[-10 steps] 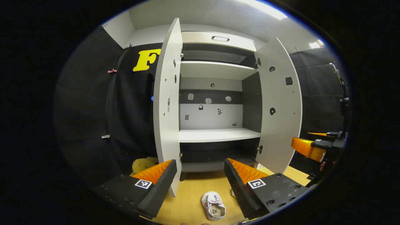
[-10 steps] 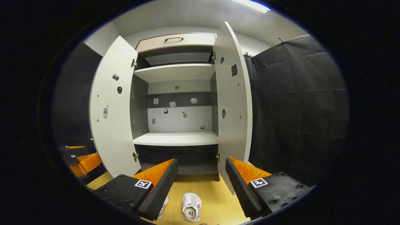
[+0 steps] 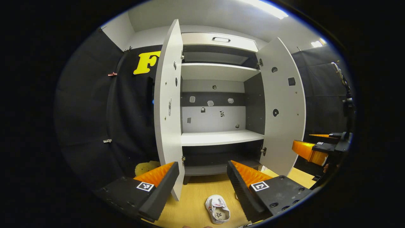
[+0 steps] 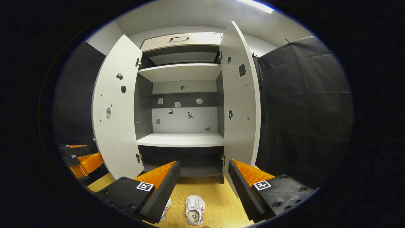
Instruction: Grab one shoe with the right hand and put it into the shoe cabinet, grab the other shoe with the left hand and put it into the shoe cabinet; then close the right door with the right hand and the left door with the left hand.
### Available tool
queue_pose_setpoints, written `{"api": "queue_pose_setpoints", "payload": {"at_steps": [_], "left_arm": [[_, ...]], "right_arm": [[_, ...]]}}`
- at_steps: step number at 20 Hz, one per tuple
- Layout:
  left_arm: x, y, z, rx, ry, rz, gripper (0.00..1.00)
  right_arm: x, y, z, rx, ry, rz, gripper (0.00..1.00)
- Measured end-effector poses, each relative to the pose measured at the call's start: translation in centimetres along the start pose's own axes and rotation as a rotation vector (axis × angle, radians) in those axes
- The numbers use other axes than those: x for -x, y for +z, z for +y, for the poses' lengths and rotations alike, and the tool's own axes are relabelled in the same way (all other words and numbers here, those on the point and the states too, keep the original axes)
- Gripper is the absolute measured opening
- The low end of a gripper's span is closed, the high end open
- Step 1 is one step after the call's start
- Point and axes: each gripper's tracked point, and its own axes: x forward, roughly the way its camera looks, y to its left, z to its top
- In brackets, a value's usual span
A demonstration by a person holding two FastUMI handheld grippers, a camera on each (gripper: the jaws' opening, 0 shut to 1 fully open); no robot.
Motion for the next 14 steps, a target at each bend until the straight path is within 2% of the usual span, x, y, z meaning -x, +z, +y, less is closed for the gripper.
{"api": "queue_pose_setpoints", "payload": {"at_steps": [8, 14], "left_arm": [[-0.4, -0.4, 0.0, 0.004, -0.012, 0.009, 0.95], [-0.3, -0.7, 1.3, -0.007, 0.019, 0.002, 0.95]], "right_arm": [[-0.1, -1.3, 0.0, 0.003, -0.009, 0.036, 0.98], [-0.9, -2.7, 0.4, -0.003, -0.012, 0.082, 0.98]]}}
